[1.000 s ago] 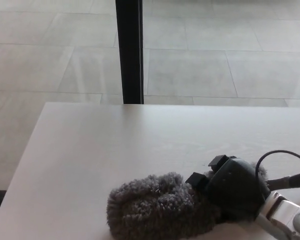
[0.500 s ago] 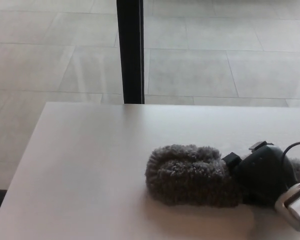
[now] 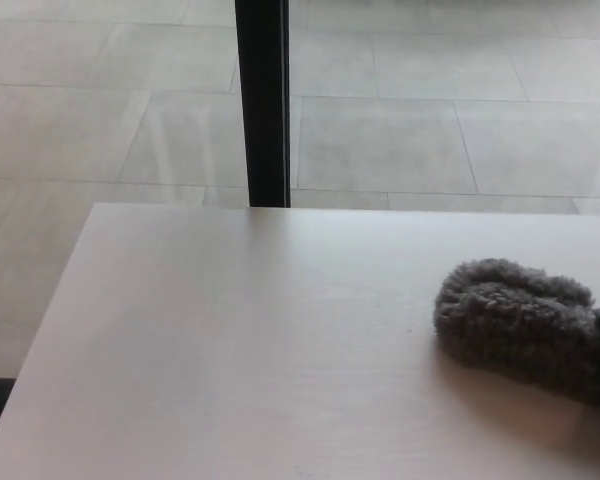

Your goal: The robot uses its right hand to pick up the duster kept in the middle of the desk and use it to wipe the desk by swiping its surface twice

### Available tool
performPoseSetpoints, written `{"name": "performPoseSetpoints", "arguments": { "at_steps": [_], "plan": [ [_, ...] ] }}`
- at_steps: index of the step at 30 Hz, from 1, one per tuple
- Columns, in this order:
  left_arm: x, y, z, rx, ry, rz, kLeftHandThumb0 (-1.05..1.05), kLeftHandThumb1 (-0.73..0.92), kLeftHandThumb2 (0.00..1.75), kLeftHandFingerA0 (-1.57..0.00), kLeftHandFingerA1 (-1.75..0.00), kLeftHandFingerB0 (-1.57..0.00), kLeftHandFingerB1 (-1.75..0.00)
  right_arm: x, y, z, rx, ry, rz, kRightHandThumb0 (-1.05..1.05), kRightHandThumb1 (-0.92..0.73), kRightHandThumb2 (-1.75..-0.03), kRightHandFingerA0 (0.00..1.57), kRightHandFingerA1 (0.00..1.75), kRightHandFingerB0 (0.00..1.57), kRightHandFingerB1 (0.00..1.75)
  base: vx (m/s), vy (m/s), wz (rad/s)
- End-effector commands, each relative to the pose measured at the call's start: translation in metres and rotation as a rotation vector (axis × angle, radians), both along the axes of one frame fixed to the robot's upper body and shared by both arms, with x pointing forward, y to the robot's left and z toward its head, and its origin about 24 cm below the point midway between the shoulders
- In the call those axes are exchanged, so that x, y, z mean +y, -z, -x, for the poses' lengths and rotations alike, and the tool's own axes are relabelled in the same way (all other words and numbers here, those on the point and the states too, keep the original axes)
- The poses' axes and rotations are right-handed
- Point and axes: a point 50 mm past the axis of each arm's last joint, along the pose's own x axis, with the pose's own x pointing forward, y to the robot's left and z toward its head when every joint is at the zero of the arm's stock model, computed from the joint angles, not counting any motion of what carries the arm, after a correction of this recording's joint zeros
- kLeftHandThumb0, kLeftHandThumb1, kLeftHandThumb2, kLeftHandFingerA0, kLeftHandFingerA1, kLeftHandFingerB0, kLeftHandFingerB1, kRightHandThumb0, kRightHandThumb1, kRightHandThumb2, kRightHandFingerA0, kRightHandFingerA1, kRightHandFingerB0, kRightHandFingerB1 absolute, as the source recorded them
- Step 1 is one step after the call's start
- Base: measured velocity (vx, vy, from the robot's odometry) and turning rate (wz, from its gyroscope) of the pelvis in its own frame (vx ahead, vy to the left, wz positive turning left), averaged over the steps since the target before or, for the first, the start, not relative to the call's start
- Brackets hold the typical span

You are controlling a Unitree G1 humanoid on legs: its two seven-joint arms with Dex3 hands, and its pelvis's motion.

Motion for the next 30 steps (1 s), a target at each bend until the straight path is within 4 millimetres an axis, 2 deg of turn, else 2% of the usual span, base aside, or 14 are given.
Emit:
{"name": "performPoseSetpoints", "arguments": {
  "at_steps": [1, 2, 4, 5, 9, 10, 13, 14, 15, 16, 22, 26, 27, 30],
  "plan": [
    [0.016, -0.014, 0.007, 0.008, 0.031, -0.049, -0.91, 0.21, 1.7, -0.89, -1.37, -0.76, -1.29, -0.08, 0.015, 0.051, 0.239, 0.464, 0.172, -0.35, -0.56, -0.55, 0.78, 1.74, 0.63, 0.73, 0.0, 0.0, 0.0],
    [0.016, -0.014, 0.007, 0.002, 0.032, -0.051, -0.79, 0.39, 1.59, -0.94, -1.33, -0.87, -1.27, -0.08, 0.013, 0.05, 0.234, 0.488, 0.143, -0.36, -0.57, -0.55, 0.77, 1.75, 0.59, 0.87, 0.0, 0.0, 0.0],
    [0.017, -0.014, 0.007, -0.002, 0.013, -0.044, -0.83, 0.14, 1.75, -0.89, -1.39, -0.8, -1.31, -0.081, 0.01, 0.049, 0.212, 0.536, 0.135, -0.39, -0.6, -0.56, 0.73, 1.74, 0.61, 1.0, 0.0, 0.0, 0.0],
    [0.017, -0.015, 0.007, 0.005, 0.029, -0.049, -0.81, 0.38, 1.59, -0.93, -1.34, -0.9, -1.29, -0.082, 0.009, 0.048, 0.208, 0.546, 0.109, -0.39, -0.59, -0.56, 0.71, 1.72, 0.63, 0.98, 0.0, 0.0, 0.0],
    [0.017, -0.015, 0.007, 0.004, 0.029, -0.047, -0.81, 0.14, 1.75, -0.85, -1.39, -0.79, -1.31, -0.079, 0.01, 0.046, 0.238, 0.564, 0.117, -0.42, -0.59, -0.58, 0.73, 1.69, 0.64, 0.95, 0.0, 0.0, 0.0],
    [0.017, -0.014, 0.009, 0.004, 0.017, -0.043, -0.86, 0.32, 1.55, -0.92, -1.34, -0.89, -1.29, -0.076, 0.013, 0.046, 0.249, 0.563, 0.112, -0.37, -0.57, -0.57, 0.73, 1.67, 0.65, 0.89, 0.0, 0.0, 0.0],
    [0.017, -0.014, 0.008, 0.005, 0.03, -0.042, -0.92, 0.24, 1.64, -0.89, -1.36, -0.8, -1.28, -0.073, 0.014, 0.044, 0.241, 0.554, 0.119, -0.4, -0.58, -0.58, 0.73, 1.69, 0.65, 0.91, 0.0, 0.0, 0.0],
    [0.017, -0.014, 0.009, 0.014, 0.026, -0.041, -0.86, 0.17, 1.62, -0.89, -1.34, -0.77, -1.26, -0.066, 0.014, 0.039, 0.239, 0.537, 0.123, -0.41, -0.59, -0.57, 0.69, 1.69, 0.66, 0.92, 0.0, 0.0, 0.0],
    [0.017, -0.013, 0.01, 0.022, 0.029, -0.042, -0.78, 0.37, 1.55, -0.96, -1.31, -0.85, -1.24, -0.057, 0.012, 0.032, 0.232, 0.513, 0.115, -0.41, -0.57, -0.56, 0.71, 1.71, 0.67, 0.87, 0.0, 0.0, 0.0],
    [0.017, -0.014, 0.01, 0.02, 0.037, -0.044, -0.8, 0.14, 1.75, -0.89, -1.37, -0.75, -1.31, -0.051, 0.011, 0.026, 0.223, 0.492, 0.111, -0.41, -0.56, -0.57, 0.73, 1.71, 0.69, 0.82, 0.0, 0.0, 0.0],
    [0.015, -0.014, 0.003, -0.007, 0.025, -0.036, -0.8, 0.36, 1.56, -0.94, -1.34, -0.88, -1.27, 0.0, 0.008, -0.001, 0.159, 0.318, 0.122, -0.45, -0.55, -0.59, 0.83, 1.75, 0.67, 0.85, 0.0, 0.0, 0.0],
    [0.014, -0.012, 0.005, 0.011, 0.033, -0.042, -0.89, 0.19, 1.66, -0.91, -1.37, -0.76, -1.27, 0.043, 0.014, -0.012, 0.137, 0.228, 0.037, -0.5, -0.57, -0.6, 0.81, 1.75, 0.67, 0.92, 0.0, 0.0, 0.0],
    [0.014, -0.012, 0.005, 0.011, 0.032, -0.042, -0.8, 0.38, 1.57, -0.96, -1.34, -0.86, -1.26, 0.053, 0.015, -0.013, 0.107, 0.188, 0.004, -0.66, -0.63, -0.64, 0.82, 1.75, 0.72, 1.01, 0.0, 0.0, 0.0],
    [0.013, -0.012, 0.001, 0.007, 0.047, -0.044, -0.83, 0.13, 1.75, -0.93, -1.4, -0.8, -1.31, 0.085, 0.016, -0.017, 0.124, 0.103, -0.06, -0.44, -0.61, -0.61, 0.87, 1.75, 0.75, 1.01, 0.0, 0.0, 0.0]
  ]
}}
